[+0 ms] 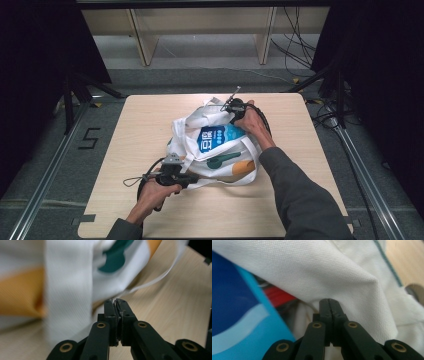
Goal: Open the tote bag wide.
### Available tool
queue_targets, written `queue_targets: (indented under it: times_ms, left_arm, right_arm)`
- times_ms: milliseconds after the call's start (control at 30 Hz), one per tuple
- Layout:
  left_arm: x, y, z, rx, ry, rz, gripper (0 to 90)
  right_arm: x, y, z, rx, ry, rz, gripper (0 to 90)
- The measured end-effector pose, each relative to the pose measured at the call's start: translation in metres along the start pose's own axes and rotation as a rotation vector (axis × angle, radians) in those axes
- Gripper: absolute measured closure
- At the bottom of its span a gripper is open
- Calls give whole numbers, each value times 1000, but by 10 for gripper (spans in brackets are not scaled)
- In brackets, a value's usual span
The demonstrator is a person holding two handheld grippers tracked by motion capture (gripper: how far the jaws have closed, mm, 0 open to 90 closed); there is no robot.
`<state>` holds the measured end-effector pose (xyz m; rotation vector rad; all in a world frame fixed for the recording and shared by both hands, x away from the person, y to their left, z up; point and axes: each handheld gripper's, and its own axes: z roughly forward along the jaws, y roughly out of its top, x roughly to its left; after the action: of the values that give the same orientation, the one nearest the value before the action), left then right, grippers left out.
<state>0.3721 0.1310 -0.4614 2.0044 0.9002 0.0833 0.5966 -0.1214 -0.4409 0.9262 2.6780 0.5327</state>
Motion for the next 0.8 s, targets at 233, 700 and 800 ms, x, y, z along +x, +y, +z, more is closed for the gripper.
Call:
queue_targets:
  times_ms: [233, 700, 800]
  left_arm:
    - [1, 51, -17, -118, 13, 7, 859]
    - [58, 114, 20, -11, 165, -102, 860]
    - [75, 108, 29, 59, 213, -138, 862]
  right_arm:
    - [7, -6, -31, -114, 55, -1, 900]
    - [33, -48, -75, -114, 148, -123, 900]
    - [35, -65, -81, -128, 174, -135, 900]
